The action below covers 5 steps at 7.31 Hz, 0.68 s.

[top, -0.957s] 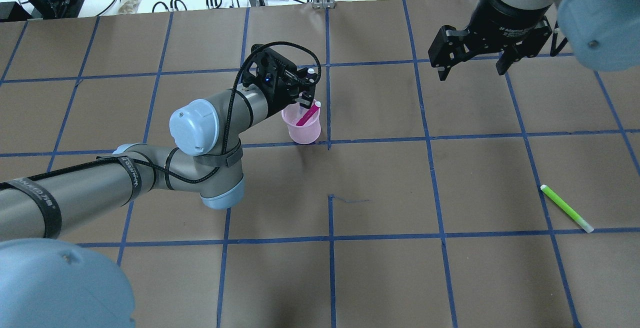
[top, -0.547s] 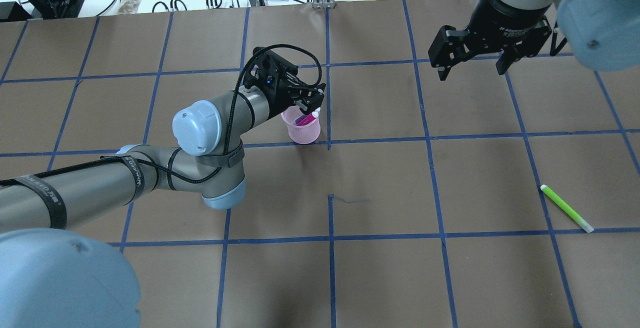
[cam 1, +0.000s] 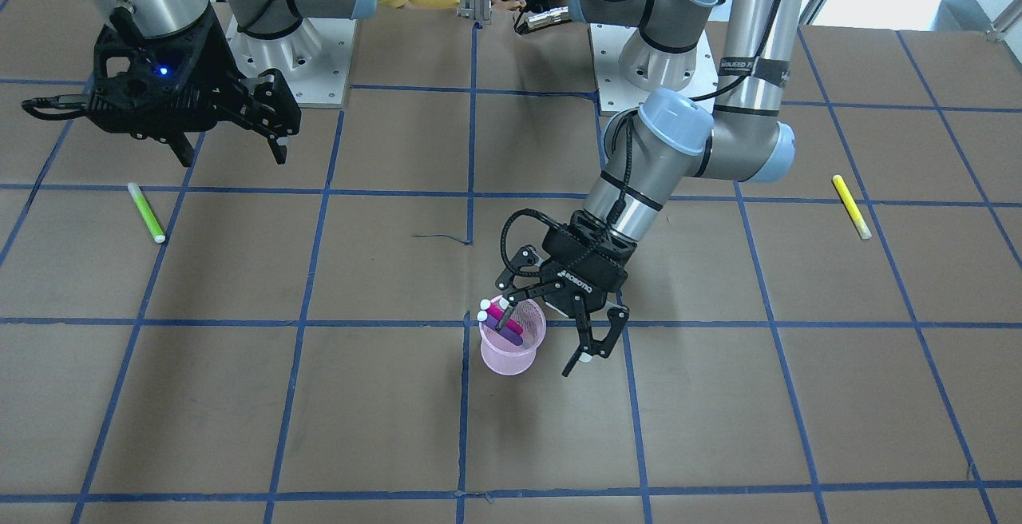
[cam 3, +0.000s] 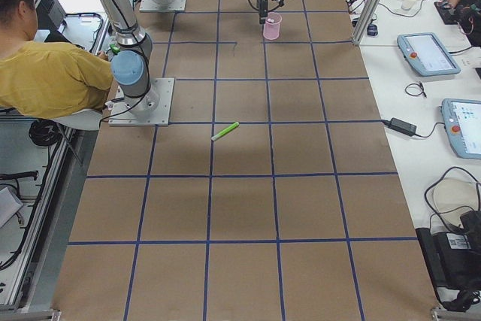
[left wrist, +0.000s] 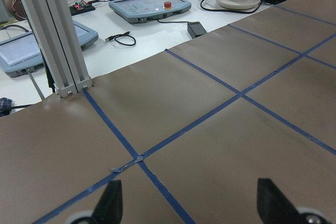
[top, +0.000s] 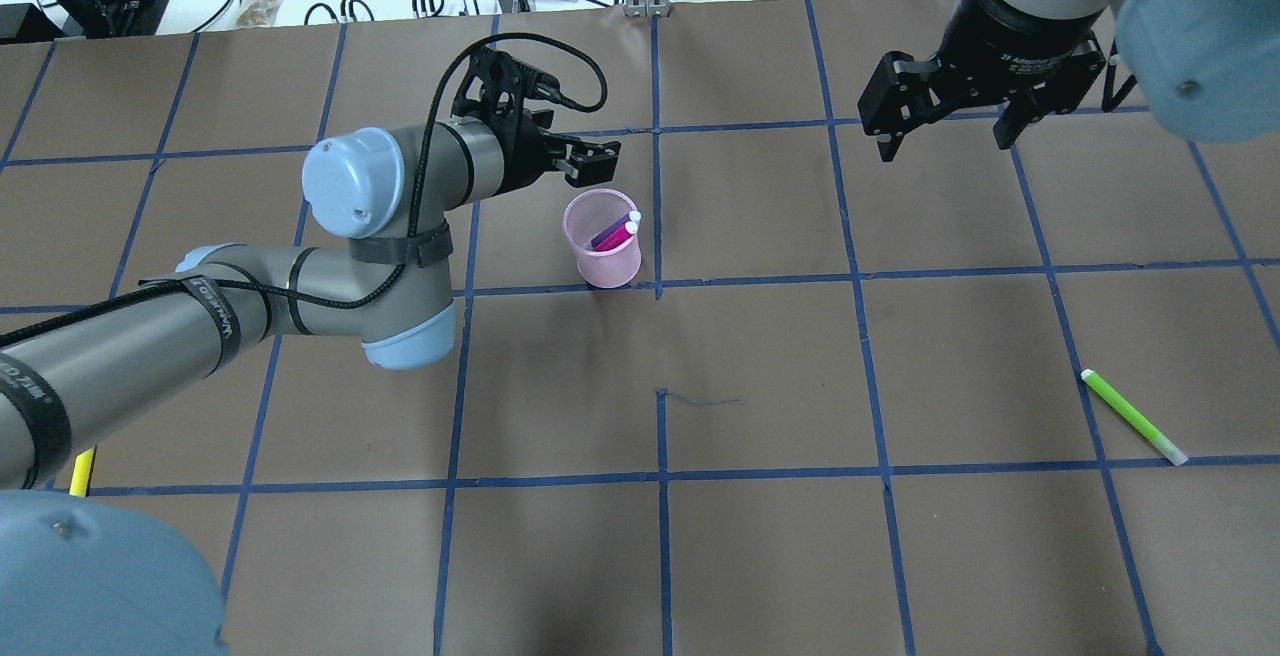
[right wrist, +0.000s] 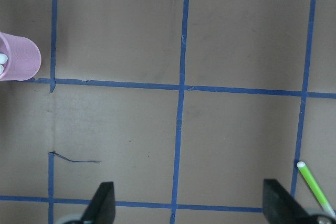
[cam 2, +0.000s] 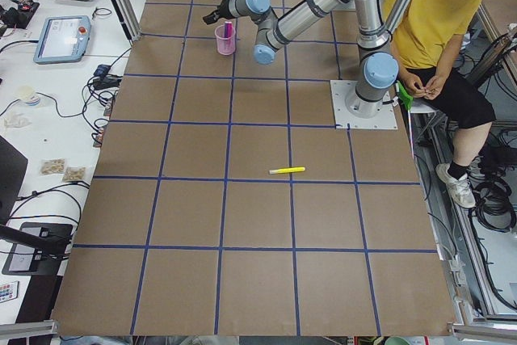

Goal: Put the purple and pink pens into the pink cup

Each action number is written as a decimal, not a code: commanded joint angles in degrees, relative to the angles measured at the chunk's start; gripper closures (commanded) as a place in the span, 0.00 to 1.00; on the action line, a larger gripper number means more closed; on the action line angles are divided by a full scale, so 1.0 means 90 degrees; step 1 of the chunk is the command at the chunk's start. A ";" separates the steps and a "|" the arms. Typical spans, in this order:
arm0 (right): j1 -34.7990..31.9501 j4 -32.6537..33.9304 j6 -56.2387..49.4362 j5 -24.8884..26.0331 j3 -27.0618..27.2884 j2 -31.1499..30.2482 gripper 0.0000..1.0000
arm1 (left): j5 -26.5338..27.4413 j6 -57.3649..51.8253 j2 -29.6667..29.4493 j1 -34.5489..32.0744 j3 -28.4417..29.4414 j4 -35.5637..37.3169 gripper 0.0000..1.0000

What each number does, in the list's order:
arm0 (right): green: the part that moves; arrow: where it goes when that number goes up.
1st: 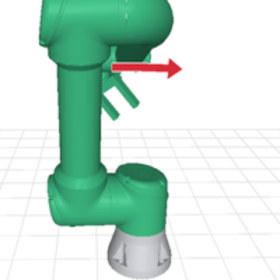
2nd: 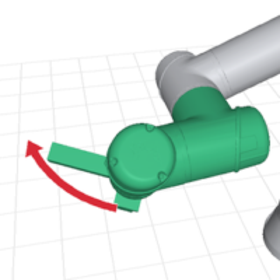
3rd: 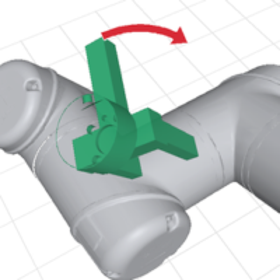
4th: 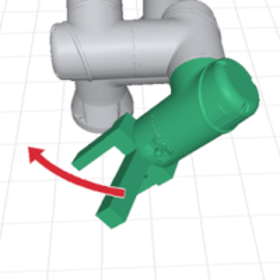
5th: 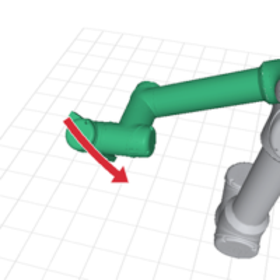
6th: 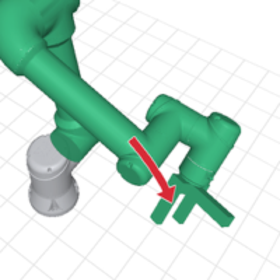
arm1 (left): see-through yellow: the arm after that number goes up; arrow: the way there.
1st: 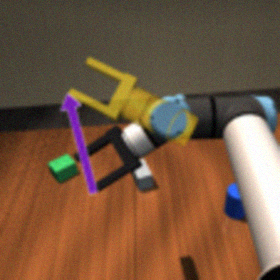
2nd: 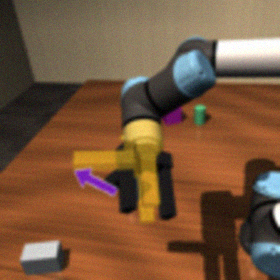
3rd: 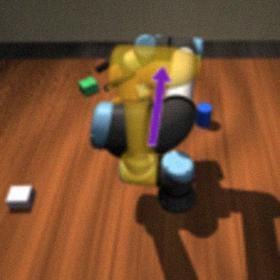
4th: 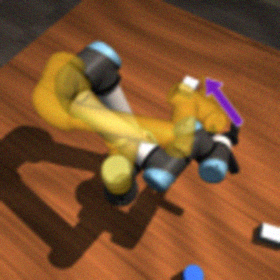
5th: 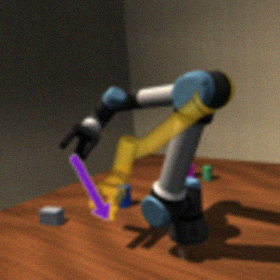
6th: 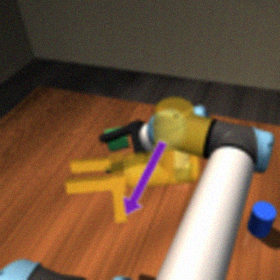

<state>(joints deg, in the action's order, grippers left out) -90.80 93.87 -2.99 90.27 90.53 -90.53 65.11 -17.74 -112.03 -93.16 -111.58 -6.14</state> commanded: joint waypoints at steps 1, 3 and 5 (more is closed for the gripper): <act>0.0001 0.0000 0.0001 0.0000 0.0000 0.0000 0.00 | 0.0583 0.0009 0.0608 0.0410 0.1326 -0.4220 0.00; 0.0001 -0.0010 0.0001 0.0000 0.0000 0.0000 0.00 | 0.1647 0.0057 0.1166 0.0391 0.2510 -0.7107 0.00; 0.0010 -0.0010 -0.0009 0.0000 0.0000 0.0029 0.00 | 0.2567 0.0923 0.1673 0.0061 0.2759 -0.8085 0.00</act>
<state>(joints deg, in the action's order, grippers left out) -90.77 93.83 -3.05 90.26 90.53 -90.38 83.32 -13.29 -99.93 -90.79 -88.51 -72.65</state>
